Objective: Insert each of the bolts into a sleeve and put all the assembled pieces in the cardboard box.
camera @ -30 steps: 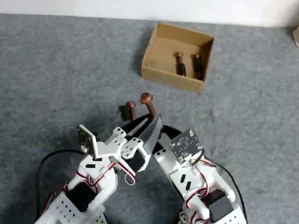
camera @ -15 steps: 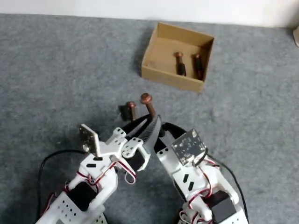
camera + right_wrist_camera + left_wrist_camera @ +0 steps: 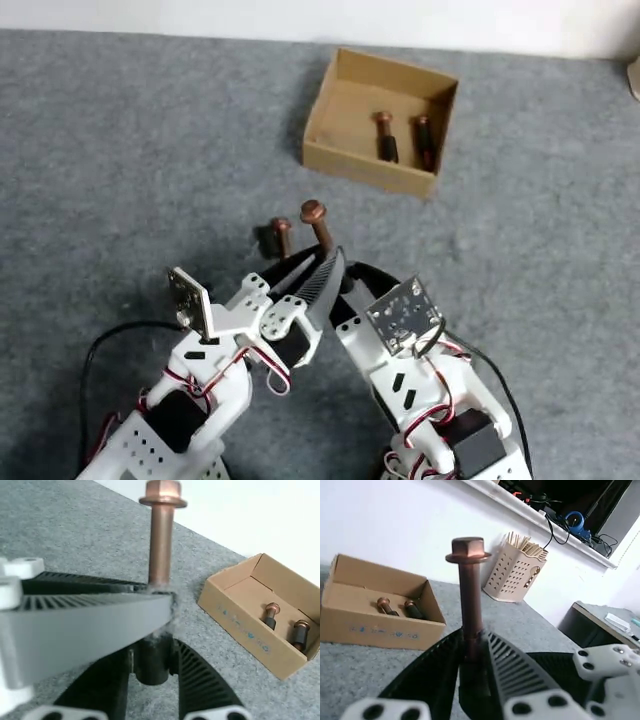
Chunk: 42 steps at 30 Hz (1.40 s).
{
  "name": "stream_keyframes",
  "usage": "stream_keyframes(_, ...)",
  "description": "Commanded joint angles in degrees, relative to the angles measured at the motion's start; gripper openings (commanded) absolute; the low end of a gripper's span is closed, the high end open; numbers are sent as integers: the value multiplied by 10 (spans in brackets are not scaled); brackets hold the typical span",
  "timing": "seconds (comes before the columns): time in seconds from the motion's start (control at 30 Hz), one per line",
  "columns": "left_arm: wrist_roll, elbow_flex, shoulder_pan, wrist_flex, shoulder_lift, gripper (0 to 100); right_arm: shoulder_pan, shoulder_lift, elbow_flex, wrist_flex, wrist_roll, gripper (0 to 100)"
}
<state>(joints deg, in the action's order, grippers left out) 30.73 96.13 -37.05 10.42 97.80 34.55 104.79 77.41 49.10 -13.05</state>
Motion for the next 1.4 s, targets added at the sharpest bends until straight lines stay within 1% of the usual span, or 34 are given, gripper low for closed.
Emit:
stream_keyframes(0.0, -18, -1, 11, 5, -7, 122, -4, 6, -41, -10, -7, 5)
stream_keyframes(0.1, -18, -1, -12, 9, -7, 287, -4, 6, -40, -10, -7, 5)
stream_keyframes(0.17, -18, 0, -29, 15, -7, 352, -4, 6, -40, -10, -7, 5)
stream_keyframes(0.27, -18, -7, -36, 33, -7, 357, -4, 6, -40, -10, -7, 5)
stream_keyframes(0.5, -18, -10, -33, 33, -7, 357, -4, 6, -37, -10, -7, 5)
stream_keyframes(0.63, -15, -16, -33, 31, -2, 357, -4, 6, -10, -22, -7, 5)
stream_keyframes(0.67, -11, -27, -33, 33, -2, 357, -4, 6, 1, -31, -7, 5)
stream_keyframes(0.73, 31, -44, -32, 33, -2, 357, -5, 6, 21, -49, -7, 5)
stream_keyframes(0.87, 66, -58, 7, 32, -2, 357, -30, 6, 34, -55, -7, 5)
stream_keyframes(0.97, 69, -68, 44, 33, -1, 357, -56, 6, 34, -55, -7, 5)
stream_keyframes(1.03, 69, -71, 60, 33, -1, 357, -58, 6, 37, -55, -7, 5)
stream_keyframes(1.27, 69, -73, 71, 34, -1, 357, -58, 6, 46, -52, -4, 5)
stream_keyframes(1.37, 66, -65, 110, 34, -7, 357, -58, 6, 58, -55, -4, 5)
